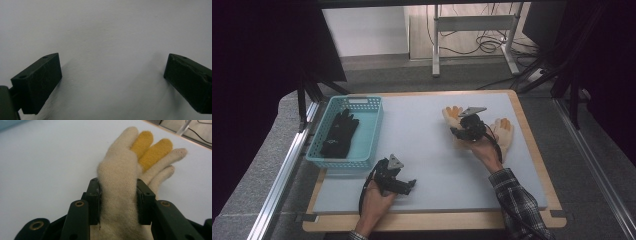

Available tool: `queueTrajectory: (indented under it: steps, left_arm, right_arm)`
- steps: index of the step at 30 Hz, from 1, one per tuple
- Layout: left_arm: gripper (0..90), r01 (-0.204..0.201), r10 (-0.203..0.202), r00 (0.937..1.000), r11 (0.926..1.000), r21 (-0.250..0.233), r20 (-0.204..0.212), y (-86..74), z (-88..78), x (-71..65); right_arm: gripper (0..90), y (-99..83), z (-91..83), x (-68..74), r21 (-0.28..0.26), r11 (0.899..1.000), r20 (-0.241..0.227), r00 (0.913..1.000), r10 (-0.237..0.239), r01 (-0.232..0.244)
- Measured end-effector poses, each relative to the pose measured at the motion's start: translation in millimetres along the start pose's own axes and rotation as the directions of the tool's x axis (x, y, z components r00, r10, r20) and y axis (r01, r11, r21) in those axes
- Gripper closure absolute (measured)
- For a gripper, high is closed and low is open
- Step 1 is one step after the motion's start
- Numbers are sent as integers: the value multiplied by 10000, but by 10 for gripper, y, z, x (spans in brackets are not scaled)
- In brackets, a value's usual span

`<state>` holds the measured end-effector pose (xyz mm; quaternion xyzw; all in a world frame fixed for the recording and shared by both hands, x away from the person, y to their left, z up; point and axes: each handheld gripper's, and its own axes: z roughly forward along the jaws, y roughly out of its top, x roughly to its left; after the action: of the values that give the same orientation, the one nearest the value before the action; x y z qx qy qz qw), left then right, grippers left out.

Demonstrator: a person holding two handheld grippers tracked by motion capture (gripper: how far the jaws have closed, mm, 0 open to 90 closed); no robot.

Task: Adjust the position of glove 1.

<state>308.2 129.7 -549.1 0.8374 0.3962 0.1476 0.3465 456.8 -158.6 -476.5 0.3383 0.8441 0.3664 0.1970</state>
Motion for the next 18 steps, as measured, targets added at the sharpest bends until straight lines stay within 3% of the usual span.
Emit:
queueTrajectory:
  steps: [4, 10, 18]
  left_arm:
    - [18, 22, -22, 10000, 10000, -24, 9, -1, 2, -2]
    - [18, 14, -14, 10000, 10000, -46, -9, 0, 3, -2]
    - [18, 24, -24, 10000, 10000, -31, -3, -1, 1, -3]
  right_arm:
    - [616, 3, -192, 127, -261, 9997, -330, 9995, -6, -3]
    - [606, -154, -456, 524, -381, 9990, -880, 9958, -269, 236]
    - [561, -580, -280, 904, 215, 9981, -1009, 9933, -560, 584]
